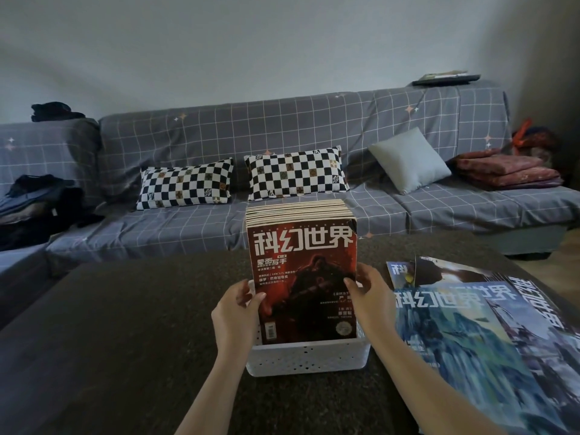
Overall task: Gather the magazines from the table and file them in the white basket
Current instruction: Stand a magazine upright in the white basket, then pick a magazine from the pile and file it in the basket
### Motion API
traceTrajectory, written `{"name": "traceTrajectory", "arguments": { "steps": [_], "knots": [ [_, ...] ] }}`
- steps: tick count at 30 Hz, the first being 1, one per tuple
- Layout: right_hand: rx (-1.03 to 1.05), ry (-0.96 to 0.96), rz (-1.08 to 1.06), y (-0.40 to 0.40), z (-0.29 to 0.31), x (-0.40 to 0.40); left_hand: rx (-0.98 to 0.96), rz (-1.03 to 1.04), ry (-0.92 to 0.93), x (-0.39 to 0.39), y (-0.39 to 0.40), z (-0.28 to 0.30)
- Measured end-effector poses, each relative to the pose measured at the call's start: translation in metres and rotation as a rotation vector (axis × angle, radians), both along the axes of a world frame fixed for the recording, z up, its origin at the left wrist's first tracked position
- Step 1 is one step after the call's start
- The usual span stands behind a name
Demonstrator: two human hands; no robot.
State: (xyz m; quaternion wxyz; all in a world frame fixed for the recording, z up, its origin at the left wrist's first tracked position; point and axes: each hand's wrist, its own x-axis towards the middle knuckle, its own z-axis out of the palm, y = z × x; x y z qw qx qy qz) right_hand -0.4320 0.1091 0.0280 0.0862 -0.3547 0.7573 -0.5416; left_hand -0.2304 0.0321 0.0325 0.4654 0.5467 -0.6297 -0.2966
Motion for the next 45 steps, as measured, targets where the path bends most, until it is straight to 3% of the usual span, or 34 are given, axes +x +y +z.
{"name": "traceTrajectory", "arguments": {
  "steps": [4, 14, 19, 22, 25, 31, 38, 45],
  "knots": [
    [-0.018, 0.0, 0.124, -0.005, -0.001, 0.007, -0.017, -0.088, -0.057, -0.002, 0.0, -0.001],
    [-0.005, 0.042, 0.122, -0.005, -0.002, 0.005, 0.074, -0.093, 0.044, -0.009, 0.005, -0.001],
    [-0.008, -0.027, 0.147, -0.001, -0.003, 0.009, 0.077, -0.11, 0.029, -0.013, 0.017, 0.002],
    [-0.036, -0.106, 0.126, 0.006, -0.003, 0.011, 0.109, 0.001, 0.063, -0.015, 0.03, 0.005],
    [-0.084, -0.189, 0.104, 0.024, -0.004, 0.012, 0.012, 0.043, 0.089, -0.016, 0.046, 0.004],
    [-0.069, -0.093, 0.043, 0.074, -0.008, 0.003, -0.077, -0.159, 0.021, -0.041, 0.089, 0.006],
    [0.074, 0.014, -0.103, 0.139, -0.027, -0.041, 0.06, -0.542, -0.063, -0.102, 0.143, -0.007],
    [0.422, 0.161, -0.23, 0.186, -0.047, -0.088, 0.214, -0.665, -0.183, -0.149, 0.168, -0.04]
  ]
}}
